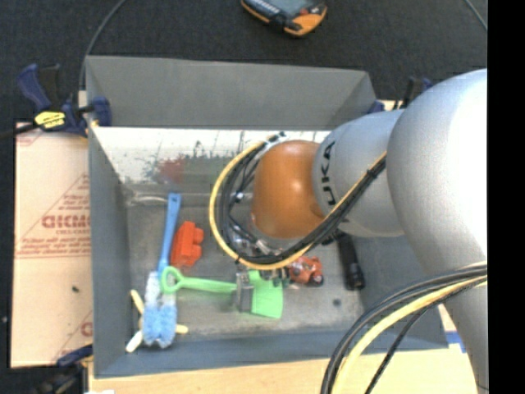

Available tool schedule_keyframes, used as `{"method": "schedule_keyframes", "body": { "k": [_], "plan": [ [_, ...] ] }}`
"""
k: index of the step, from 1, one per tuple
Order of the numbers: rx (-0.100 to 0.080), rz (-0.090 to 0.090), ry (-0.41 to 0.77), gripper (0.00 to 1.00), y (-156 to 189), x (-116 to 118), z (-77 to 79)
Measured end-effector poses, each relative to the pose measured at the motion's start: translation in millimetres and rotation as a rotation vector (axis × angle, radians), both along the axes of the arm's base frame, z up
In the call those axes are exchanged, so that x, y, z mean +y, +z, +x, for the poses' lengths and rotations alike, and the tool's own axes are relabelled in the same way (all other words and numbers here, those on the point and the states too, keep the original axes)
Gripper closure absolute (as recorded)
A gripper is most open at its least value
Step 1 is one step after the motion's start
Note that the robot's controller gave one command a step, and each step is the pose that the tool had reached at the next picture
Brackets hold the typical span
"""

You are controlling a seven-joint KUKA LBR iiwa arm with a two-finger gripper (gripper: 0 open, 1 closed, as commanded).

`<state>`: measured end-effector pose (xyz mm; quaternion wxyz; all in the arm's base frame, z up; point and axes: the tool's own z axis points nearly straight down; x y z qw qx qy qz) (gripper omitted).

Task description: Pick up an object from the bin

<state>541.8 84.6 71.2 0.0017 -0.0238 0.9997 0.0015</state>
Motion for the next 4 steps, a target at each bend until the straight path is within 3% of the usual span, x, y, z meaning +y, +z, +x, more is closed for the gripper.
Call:
{"method": "schedule_keyframes", "body": {
  "k": [1,2,3,4],
  "plan": [
    [-0.019,0.003,-0.216,0.00,58.8,14.9,-10.1],
    [-0.003,0.000,-0.011,0.00,1.8,-1.0,0.2],
    [-0.017,0.004,-0.225,0.00,-0.9,-17.3,-7.5],
    [-0.006,0.002,-0.031,1.00,2.7,-2.4,0.9]
  ]
}}
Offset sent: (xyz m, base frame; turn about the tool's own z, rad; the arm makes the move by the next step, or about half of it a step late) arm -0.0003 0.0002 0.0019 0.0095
